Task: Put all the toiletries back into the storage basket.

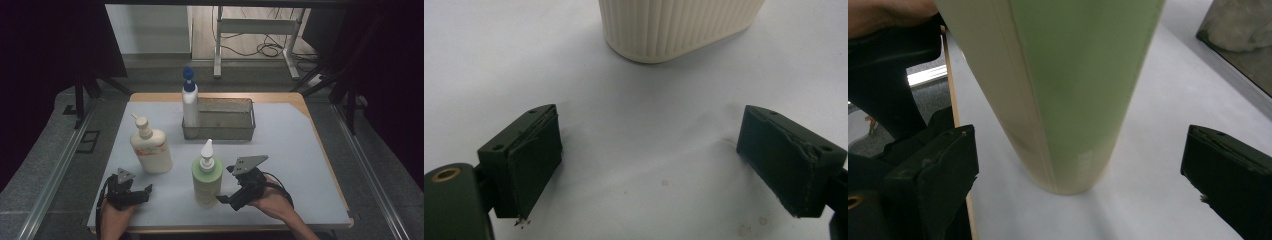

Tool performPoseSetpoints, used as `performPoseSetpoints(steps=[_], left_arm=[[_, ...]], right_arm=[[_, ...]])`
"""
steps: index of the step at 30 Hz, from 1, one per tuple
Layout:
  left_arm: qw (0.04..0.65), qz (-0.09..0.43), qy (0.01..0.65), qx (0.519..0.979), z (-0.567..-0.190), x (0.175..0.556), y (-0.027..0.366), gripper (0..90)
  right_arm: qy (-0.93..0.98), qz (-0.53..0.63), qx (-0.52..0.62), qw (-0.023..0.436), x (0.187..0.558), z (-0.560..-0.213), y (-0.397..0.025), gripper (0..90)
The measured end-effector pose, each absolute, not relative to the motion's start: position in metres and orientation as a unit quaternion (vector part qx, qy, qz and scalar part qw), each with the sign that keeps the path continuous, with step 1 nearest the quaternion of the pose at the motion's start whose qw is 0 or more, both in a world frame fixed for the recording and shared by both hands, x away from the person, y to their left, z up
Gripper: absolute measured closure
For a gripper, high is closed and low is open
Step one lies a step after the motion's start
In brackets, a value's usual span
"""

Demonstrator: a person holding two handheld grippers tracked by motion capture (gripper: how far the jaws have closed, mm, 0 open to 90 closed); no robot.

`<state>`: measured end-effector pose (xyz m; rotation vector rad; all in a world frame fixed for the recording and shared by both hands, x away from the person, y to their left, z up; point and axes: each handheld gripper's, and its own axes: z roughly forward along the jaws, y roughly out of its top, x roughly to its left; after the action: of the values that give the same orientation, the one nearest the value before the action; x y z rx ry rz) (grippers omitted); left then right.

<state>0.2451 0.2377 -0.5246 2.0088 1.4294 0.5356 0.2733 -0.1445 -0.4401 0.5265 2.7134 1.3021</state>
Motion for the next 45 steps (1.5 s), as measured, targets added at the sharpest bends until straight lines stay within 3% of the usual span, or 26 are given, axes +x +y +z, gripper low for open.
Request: performPoseSetpoints(steps=[23,45], left_arm=[[0.303,0.201,0.540,0.759,-0.524,0.245,0.238,10.6],[0.304,0.200,0.540,0.759,-0.524,0.245,0.238,10.6]], right_arm=[[0.884,0.439,0.148,0.060,0.274,-0.434,-0.112,0.2],[0.876,0.451,0.155,0.070,0.275,-0.430,-0.103,11.2]])
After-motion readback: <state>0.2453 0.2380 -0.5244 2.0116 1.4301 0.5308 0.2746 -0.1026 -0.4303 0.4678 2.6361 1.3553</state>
